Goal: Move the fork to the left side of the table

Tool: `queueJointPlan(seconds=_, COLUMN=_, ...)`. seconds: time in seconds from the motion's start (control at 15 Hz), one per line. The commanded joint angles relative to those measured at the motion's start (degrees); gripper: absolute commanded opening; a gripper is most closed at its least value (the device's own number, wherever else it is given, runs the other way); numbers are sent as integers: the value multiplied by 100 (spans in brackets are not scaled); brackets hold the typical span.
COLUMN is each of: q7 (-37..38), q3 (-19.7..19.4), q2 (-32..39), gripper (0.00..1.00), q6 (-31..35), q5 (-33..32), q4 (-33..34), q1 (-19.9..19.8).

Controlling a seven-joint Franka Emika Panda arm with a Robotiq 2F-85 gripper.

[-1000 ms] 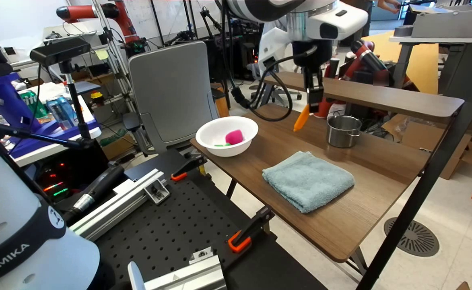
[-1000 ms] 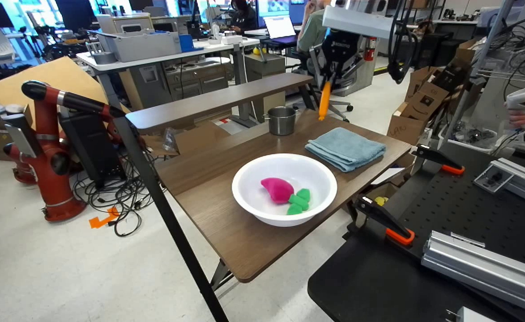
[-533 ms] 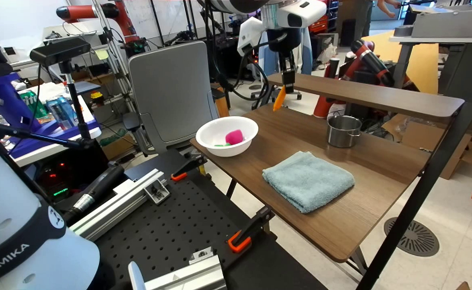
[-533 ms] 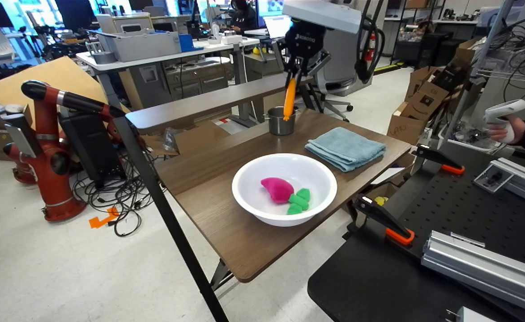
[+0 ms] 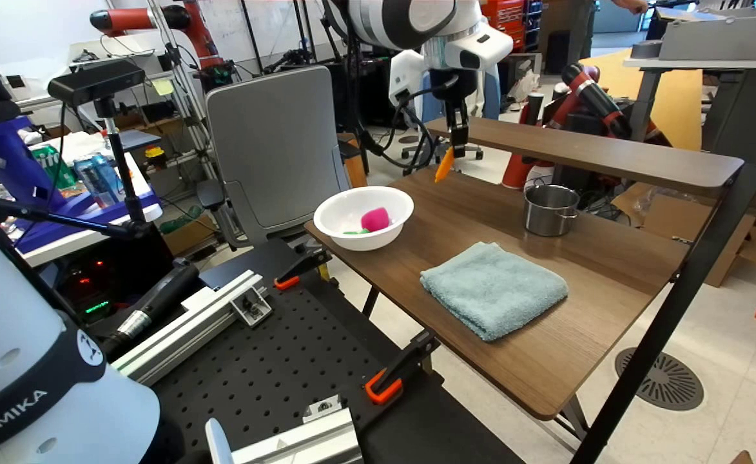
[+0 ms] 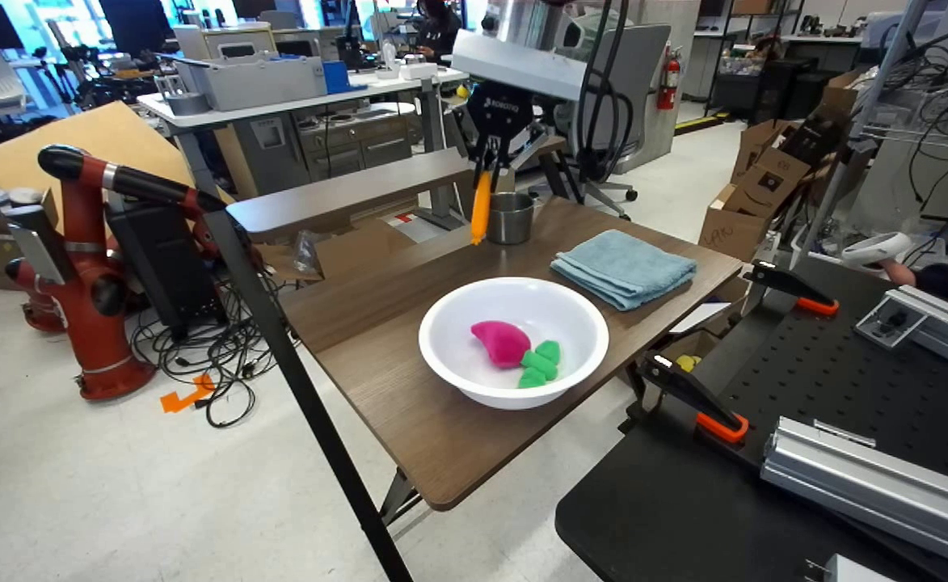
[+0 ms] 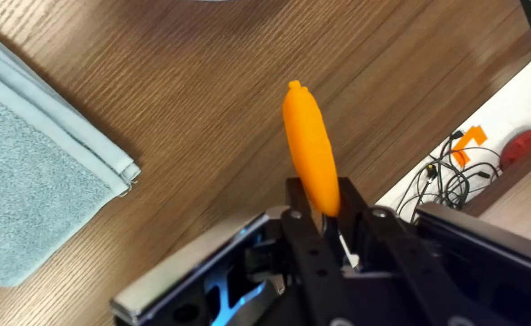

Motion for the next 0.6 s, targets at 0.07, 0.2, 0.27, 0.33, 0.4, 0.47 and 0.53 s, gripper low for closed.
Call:
queueJointPlan(seconds=0.07, q7=189, q3=-6, q2=801, gripper=5, q6=-323, q5=108, q4=855, q1=71)
queueJointPlan(seconds=0.2, q7=257, q3=-4, q2=1093, gripper=5, q6=-367, q5=130, q4=1135, q1=92)
queueJointPlan(seconds=0.27, q7=284, q3=-5, q2=1222, gripper=5, q6=-390, q5=137, q4=1256, q1=97)
queueJointPlan(seconds=0.33, q7=308, q3=-10, q2=1351, gripper=5, q6=-412, q5=136, q4=1376, q1=106)
queueJointPlan(seconds=0.4, q7=341, q3=-31, q2=1468, gripper=5, q6=-449, q5=120, q4=1484, q1=119)
queueJointPlan(seconds=0.47, q7=372, q3=-49, q2=1594, gripper=5, q6=-528, q5=103, q4=1611, q1=124)
queueJointPlan(seconds=0.53, q7=424, q3=-89, q2=1704, gripper=5, q6=-566, q5=72, q4=1709, q1=147)
